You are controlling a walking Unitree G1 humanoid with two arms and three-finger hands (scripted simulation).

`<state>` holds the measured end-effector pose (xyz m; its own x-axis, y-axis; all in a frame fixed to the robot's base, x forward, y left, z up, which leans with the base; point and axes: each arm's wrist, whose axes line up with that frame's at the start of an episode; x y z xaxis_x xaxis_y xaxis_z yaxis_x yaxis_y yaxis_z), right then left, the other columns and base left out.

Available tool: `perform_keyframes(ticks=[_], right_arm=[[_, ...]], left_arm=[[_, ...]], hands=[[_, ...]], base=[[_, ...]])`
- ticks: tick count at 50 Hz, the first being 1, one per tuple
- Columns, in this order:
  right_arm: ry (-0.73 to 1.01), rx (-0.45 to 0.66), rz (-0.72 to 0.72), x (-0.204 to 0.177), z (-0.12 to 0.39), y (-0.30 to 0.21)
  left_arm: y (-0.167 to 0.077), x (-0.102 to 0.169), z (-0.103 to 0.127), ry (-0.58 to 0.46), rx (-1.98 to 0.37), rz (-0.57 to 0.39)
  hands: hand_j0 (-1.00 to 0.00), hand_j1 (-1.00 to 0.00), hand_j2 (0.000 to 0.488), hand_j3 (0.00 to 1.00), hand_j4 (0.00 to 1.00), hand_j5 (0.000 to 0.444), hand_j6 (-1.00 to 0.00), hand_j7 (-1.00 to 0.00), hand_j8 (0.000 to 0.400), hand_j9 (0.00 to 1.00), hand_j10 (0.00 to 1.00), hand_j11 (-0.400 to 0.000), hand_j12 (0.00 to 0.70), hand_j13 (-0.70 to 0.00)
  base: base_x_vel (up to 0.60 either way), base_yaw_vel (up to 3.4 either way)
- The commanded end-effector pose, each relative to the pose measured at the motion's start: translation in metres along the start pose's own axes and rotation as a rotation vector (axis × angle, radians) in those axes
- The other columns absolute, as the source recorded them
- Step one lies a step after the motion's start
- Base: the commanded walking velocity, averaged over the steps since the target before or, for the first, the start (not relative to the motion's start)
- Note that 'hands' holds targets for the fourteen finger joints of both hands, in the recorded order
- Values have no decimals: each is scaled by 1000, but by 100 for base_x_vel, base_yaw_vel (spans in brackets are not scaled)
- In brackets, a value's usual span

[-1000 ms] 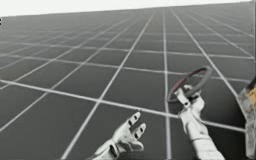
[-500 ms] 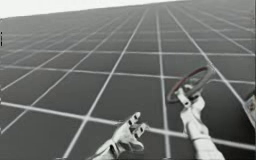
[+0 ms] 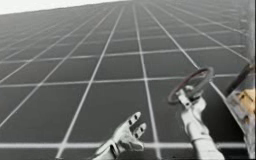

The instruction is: Pick up and drop off the object

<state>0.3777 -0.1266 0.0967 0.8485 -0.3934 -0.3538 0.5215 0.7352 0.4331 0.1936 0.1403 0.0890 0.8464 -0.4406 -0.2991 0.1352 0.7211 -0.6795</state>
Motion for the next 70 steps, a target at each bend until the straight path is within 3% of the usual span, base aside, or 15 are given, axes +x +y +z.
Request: perform_keyframes(ticks=[1,35,70], right_arm=[[-33,-7,39,-5,7,13],[-33,-7,39,-5,7,13],[-33,-7,39,-5,7,13]], left_arm=[[4,-3,-1,-14,-17,-3],[4,-3,-1,-14,-17,-3],[4,-3,-1,-14,-17,-3]], hands=[[0,0,0,1000,1000,0,0,0,0,1000,1000,-400,0,-700],[0,0,0,1000,1000,0,0,0,0,1000,1000,-400,0,-700],[0,0,0,1000,1000,0,0,0,0,1000,1000,-400,0,-700]], base=[[34,-24],[27,-17],[20,-161]])
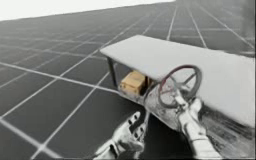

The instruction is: Pick up and drop off the object

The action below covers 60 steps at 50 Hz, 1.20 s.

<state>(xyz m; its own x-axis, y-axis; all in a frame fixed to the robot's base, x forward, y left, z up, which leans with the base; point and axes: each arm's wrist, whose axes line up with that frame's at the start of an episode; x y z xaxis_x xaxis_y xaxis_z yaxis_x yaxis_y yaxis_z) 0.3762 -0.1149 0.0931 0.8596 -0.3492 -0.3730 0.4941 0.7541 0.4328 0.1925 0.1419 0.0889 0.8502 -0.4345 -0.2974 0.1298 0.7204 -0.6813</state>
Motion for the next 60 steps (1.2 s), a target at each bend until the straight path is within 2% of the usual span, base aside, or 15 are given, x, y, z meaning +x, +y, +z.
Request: perform_keyframes(ticks=[1,60], right_arm=[[-73,6,8,-1,16,7],[-73,6,8,-1,16,7]], left_arm=[[3,-2,-1,-8,-13,-7],[3,-2,-1,-8,-13,-7]], hands=[[0,0,0,1000,1000,0,0,0,0,1000,1000,-400,0,-700],[0,0,0,1000,1000,0,0,0,0,1000,1000,-400,0,-700]], base=[[26,-78],[24,-39]])
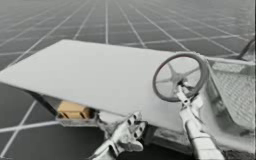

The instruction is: Pick up and drop off the object

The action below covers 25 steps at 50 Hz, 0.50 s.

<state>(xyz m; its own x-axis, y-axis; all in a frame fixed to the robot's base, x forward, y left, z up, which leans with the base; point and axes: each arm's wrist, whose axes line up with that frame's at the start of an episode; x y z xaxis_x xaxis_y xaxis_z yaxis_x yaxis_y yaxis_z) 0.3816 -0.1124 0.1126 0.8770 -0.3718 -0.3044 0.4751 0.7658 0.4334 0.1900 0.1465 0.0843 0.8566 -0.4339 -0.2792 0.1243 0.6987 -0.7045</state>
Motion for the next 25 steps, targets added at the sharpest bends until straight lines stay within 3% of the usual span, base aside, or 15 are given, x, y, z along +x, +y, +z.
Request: perform_keyframes(ticks=[1,3,4,8,9,14,18,19,20,21,25], right_arm=[[-1,13,-13,3,1,-6],[-1,13,-13,3,1,-6],[-41,23,13,159,69,90],[-118,28,-13,182,111,82],[-130,23,-3,189,123,87],[-273,16,14,181,211,91],[-420,58,-28,165,301,49],[-472,58,-53,154,330,36],[-536,88,-126,153,363,-7],[-568,118,-199,140,384,-45],[-634,212,-389,108,423,-184]], left_arm=[[-3,1,1,8,17,5],[-3,1,1,8,17,5],[-24,160,110,-28,31,-25],[-28,156,110,-28,48,-14],[-40,158,109,-33,53,-7],[-64,146,117,-59,93,-53],[-87,150,109,-55,150,-99],[-90,150,97,-53,154,-123],[-98,155,102,-40,167,-129],[-105,159,89,-37,187,-141],[-151,176,58,68,290,-246]], hands=[[0,0,0,1000,1000,0,0,0,0,1000,1000,-400,0,-700],[0,0,0,1000,1000,0,0,0,0,1000,1000,-400,0,-700],[0,0,0,1000,1000,0,0,0,0,1000,1000,-400,0,-700],[0,0,0,1000,1000,0,0,0,0,1000,1000,-400,0,-700],[0,0,0,1000,1000,0,0,0,0,1000,1000,-400,0,-700],[0,0,0,1000,1000,0,0,0,0,1000,1000,-400,0,-700],[0,0,0,1000,1000,0,0,0,0,1000,1000,-400,0,-700],[0,0,0,1000,1000,0,0,0,0,1000,1000,-400,0,-700],[0,0,0,1000,1000,0,0,0,0,1000,1000,-400,0,-700],[0,0,0,1000,1000,0,0,0,0,1000,1000,-400,0,-700],[0,0,0,1000,1000,0,0,0,0,1000,1000,-400,0,-700]], base=[[16,-25],[16,-24],[0,0],[0,1],[0,2],[0,4],[0,-1],[0,-5],[0,-6],[0,-10],[0,-22]])
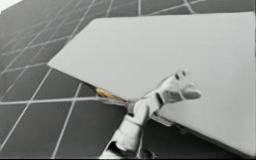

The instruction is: Pick up and drop off the object

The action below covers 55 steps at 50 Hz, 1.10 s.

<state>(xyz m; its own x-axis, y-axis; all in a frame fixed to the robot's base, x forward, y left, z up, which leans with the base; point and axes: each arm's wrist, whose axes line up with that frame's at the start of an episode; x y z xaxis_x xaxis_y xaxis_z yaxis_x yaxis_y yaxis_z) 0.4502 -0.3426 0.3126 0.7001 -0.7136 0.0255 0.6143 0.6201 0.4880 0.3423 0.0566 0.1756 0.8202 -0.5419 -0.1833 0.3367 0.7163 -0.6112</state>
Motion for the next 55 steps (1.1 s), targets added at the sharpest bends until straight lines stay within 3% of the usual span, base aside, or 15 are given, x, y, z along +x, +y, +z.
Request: perform_keyframes(ticks=[1,7,15,22,23,24,25,26,27,28,29,33,39,46,55], right_arm=[[-149,102,-298,108,105,-159],[-194,126,-458,78,138,-269],[-143,114,-357,85,127,-196],[94,68,-399,124,-3,-205],[121,48,-417,126,-19,-208],[154,23,-413,132,-33,-206],[162,1,-413,135,-28,-207],[158,-6,-423,138,-33,-205],[160,-11,-431,145,-34,-213],[176,-19,-434,139,-34,-223],[172,-28,-453,144,-31,-227],[162,-35,-472,146,-12,-266],[131,-142,-274,61,-6,-253],[-229,-374,210,-85,0,-167],[-375,-455,683,-203,-42,-40]], left_arm=[[-46,45,-35,78,118,-114],[-84,51,-54,148,164,-217],[-67,16,-26,79,130,-133],[-50,12,-26,75,65,11],[-45,17,-35,81,57,33],[-45,14,-30,87,53,33],[-44,17,-39,69,67,37],[-45,20,-37,66,56,42],[-48,22,-40,80,55,36],[-52,24,-40,75,64,24],[-59,26,-37,80,68,23],[-72,41,-52,112,84,-32],[-96,33,-48,48,94,-95],[-97,0,-8,-332,189,45],[-63,-45,19,-590,104,77]], hands=[[0,0,0,1000,1000,0,0,0,0,1000,1000,-400,0,-700],[0,0,0,1000,1000,0,0,0,0,1000,1000,-400,0,-700],[0,0,0,1000,1000,0,0,0,0,1000,1000,-400,0,-700],[0,0,0,1000,1000,0,0,0,0,1000,1000,-400,0,-700],[0,0,0,932,1000,34,0,0,0,1000,1000,-400,0,-700],[0,0,0,211,978,383,0,0,0,1000,1000,-400,0,-700],[0,0,0,0,190,95,0,0,0,1000,1000,-400,0,-700],[0,0,0,0,0,0,0,0,0,932,1000,-400,0,-700],[0,0,0,0,0,0,0,0,0,211,978,-391,0,-684],[0,0,0,0,0,0,0,0,0,0,190,-76,0,-133],[0,0,0,0,0,0,0,0,0,0,0,0,0,0],[0,0,0,0,0,0,0,0,0,0,0,0,0,0],[0,0,0,0,0,0,0,0,0,0,0,0,0,0],[0,0,0,0,0,0,0,0,0,0,0,0,0,0],[0,0,0,0,0,0,0,0,0,0,0,0,0,0]], base=[[0,-36],[0,-52],[0,-51],[0,-21],[0,-13],[0,-12],[0,-12],[0,-11],[0,-12],[0,-12],[0,-14],[0,-17],[0,-19],[0,-15],[0,-4]])
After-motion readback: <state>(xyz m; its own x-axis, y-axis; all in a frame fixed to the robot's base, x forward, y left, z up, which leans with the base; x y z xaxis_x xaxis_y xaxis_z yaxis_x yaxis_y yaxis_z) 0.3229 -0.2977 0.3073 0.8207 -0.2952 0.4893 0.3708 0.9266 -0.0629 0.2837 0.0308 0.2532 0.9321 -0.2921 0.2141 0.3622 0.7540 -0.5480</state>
